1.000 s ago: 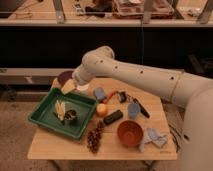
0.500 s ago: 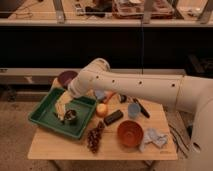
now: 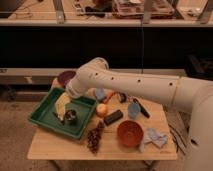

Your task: Place fork in paper cup

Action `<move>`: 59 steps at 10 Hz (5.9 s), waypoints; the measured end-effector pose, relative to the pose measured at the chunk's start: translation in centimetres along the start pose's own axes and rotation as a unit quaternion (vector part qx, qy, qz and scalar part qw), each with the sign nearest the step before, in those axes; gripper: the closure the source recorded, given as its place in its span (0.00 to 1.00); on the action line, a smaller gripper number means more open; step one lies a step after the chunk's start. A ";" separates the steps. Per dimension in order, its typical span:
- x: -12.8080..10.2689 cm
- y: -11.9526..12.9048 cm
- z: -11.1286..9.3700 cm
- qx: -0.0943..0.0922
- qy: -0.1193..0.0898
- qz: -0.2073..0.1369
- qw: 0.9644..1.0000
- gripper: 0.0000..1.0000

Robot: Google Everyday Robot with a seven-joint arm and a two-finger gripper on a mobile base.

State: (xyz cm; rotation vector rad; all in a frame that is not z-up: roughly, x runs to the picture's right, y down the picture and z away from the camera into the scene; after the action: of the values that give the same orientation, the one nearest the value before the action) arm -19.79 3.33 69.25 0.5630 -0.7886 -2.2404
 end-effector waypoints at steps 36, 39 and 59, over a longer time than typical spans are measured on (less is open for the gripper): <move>9.1 7.0 -3.6 -0.043 0.029 0.049 0.997 1.00; 12.5 11.3 -5.3 -0.049 0.080 0.053 0.994 1.00; 5.3 17.6 3.2 -0.039 0.019 0.078 0.996 0.61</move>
State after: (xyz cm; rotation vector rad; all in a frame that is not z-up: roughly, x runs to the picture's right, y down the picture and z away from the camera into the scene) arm -17.08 -9.53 82.51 0.4885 -0.6979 -2.1003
